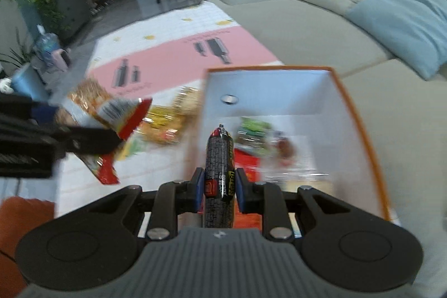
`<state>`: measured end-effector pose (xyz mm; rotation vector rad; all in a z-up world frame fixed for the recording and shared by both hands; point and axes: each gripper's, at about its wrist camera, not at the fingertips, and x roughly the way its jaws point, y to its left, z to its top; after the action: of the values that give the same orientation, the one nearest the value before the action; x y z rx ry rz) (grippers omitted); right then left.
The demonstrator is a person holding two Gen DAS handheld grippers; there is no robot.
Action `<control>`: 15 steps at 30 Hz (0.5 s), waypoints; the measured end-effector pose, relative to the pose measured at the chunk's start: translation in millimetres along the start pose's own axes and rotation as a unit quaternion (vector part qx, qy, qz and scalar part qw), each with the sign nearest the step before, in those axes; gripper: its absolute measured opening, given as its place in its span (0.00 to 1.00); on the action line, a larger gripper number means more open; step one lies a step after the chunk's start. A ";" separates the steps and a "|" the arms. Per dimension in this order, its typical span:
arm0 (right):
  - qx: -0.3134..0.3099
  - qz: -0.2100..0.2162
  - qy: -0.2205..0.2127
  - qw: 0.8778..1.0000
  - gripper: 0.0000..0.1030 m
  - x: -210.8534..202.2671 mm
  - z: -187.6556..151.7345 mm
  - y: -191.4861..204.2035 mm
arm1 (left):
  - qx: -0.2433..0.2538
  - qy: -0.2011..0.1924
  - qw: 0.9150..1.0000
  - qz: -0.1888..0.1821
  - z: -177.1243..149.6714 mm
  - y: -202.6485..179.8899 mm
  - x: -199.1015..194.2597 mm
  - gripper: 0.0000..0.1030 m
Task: Organize snacks
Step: 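Carry both snacks into the orange box and open both grippers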
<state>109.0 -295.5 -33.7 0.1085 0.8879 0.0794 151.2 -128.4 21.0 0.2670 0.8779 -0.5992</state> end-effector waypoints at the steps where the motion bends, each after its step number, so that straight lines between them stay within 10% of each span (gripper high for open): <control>1: 0.001 -0.008 0.006 1.000 0.20 3.4 0.1 -9.4 | 0.021 0.002 1.000 0.003 5.9 -8.0 6.7 0.60; 15: 0.009 -0.019 0.045 0.999 0.20 65.0 27.0 -81.0 | 0.130 0.098 0.987 -0.004 56.6 -45.6 117.2 0.60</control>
<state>172.8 -370.0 -77.1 0.1055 0.9810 0.0408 217.8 -235.4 -35.0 0.5663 0.9892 -0.7037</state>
